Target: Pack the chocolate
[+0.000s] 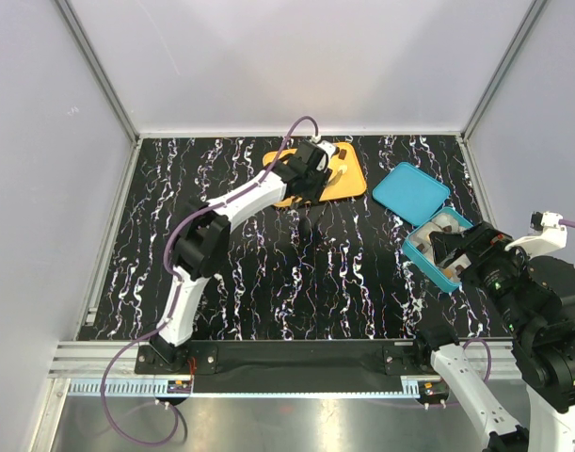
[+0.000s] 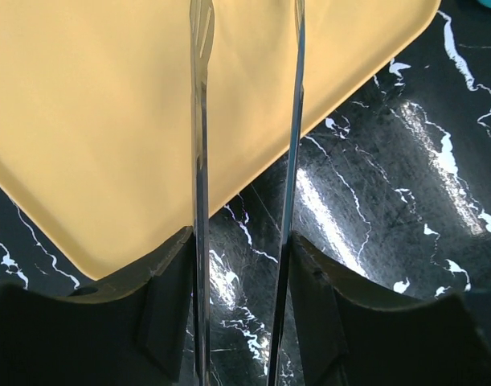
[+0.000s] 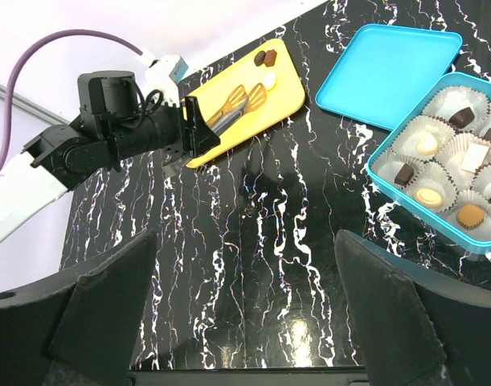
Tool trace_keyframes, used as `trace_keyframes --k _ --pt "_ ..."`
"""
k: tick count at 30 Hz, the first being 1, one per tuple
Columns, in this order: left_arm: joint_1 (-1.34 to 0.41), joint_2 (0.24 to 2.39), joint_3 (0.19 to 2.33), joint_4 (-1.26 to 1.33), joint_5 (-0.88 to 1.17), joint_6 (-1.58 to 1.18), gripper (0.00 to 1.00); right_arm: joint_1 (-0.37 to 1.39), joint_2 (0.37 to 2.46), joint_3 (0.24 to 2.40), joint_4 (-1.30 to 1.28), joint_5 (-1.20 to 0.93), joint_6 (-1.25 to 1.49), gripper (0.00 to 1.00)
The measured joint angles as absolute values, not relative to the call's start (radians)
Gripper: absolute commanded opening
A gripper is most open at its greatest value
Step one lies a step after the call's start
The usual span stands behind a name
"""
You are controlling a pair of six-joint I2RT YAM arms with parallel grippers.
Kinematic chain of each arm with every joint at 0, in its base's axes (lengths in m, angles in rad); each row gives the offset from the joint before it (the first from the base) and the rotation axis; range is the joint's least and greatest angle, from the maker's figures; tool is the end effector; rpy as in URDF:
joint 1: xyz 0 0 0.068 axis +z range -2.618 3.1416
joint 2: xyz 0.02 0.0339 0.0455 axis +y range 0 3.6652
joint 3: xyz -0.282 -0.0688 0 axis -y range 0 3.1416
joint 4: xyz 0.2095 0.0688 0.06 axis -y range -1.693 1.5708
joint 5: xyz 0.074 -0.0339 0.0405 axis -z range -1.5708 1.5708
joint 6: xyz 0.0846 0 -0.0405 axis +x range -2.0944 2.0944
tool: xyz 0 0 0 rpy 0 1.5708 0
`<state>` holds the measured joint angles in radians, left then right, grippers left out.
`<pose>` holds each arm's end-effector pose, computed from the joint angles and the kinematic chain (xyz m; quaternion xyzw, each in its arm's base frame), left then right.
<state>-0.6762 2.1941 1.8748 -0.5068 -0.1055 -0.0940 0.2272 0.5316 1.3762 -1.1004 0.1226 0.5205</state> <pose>0.4030 -0.3119 0.2174 0.2486 0.8966 -0.0910 0.3551 0.0257 -0.0047 0.4130 0.1525 0.7761 0.1776 0.5856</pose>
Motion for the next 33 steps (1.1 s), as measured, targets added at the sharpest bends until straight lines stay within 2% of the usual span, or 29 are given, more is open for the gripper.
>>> trace_keyframes --k 22,33 --pt "-0.676 2.332 2.016 -0.505 -0.075 -0.082 0.51 0.227 0.542 1.376 -1.100 0.139 0.520 1.00" --pt "-0.676 2.358 2.080 -0.532 -0.080 -0.075 0.47 0.227 0.549 1.376 -1.100 0.139 0.519 1.00"
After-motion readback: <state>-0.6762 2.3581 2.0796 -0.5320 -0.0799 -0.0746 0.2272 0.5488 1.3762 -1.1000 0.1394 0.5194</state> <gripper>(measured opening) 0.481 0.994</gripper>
